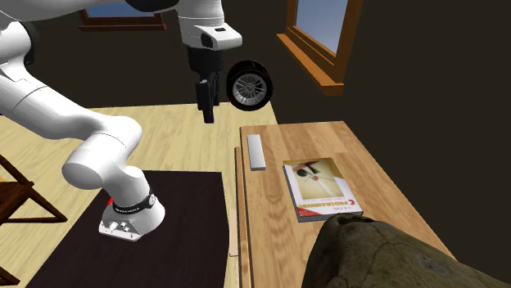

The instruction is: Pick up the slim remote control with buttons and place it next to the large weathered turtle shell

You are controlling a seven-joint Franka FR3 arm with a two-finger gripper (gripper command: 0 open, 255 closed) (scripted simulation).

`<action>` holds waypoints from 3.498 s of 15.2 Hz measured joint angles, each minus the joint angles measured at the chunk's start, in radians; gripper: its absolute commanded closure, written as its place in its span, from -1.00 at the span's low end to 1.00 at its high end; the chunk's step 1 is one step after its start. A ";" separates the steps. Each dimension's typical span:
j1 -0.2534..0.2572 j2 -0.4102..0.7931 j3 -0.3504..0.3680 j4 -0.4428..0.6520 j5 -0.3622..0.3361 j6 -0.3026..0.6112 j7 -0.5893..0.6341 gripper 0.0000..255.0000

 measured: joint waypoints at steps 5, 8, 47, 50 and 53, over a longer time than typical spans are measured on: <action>-0.027 -0.023 0.073 -0.084 0.054 0.063 0.173 -1.00; -0.050 -0.017 0.157 -0.140 0.114 0.129 0.352 -1.00; -0.377 0.596 0.783 -0.172 0.147 0.812 1.590 1.00; -0.377 0.595 0.783 -0.173 0.148 0.812 1.589 1.00; -0.373 0.581 0.777 -0.166 0.159 0.793 1.580 1.00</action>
